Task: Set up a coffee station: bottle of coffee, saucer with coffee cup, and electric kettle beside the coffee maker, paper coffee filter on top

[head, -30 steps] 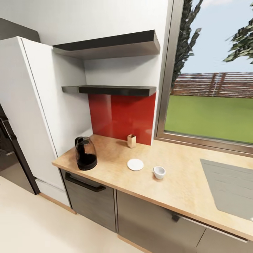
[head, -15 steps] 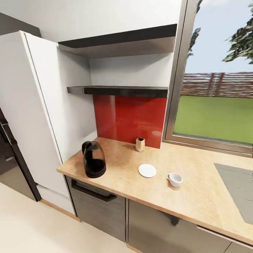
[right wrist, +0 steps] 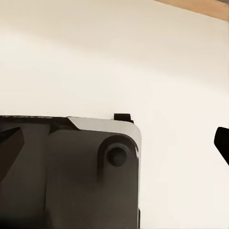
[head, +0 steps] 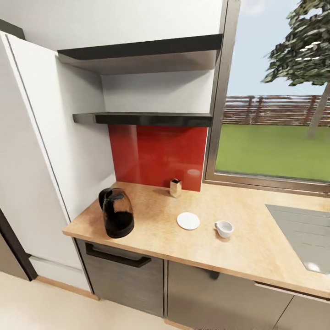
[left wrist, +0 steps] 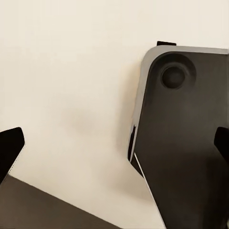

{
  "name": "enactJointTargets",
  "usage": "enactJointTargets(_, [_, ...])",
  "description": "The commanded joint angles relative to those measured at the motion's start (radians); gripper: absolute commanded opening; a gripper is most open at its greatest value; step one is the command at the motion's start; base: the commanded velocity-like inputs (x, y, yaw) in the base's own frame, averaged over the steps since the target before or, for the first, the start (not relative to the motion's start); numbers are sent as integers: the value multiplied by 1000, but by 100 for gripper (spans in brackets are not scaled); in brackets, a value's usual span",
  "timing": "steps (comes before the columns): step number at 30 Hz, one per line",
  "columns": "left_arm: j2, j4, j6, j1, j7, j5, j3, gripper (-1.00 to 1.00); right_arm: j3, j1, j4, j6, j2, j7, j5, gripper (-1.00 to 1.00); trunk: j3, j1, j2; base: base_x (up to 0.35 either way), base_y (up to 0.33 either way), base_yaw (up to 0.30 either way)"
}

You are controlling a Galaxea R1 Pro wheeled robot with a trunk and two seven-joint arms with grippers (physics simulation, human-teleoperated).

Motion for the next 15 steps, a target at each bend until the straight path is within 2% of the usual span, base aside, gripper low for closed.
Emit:
enactJointTargets(1, [0, 2, -5, -1, 1, 8, -9, 100, 8, 0, -1, -2, 0, -2, -8, 100, 0, 0, -1, 0, 33, -262])
enactJointTargets(15, [1, 2, -5, -1, 1, 8, -10, 100, 8, 0, -1, -2, 0, -2, -8, 100, 0, 0, -1, 0, 4, -226])
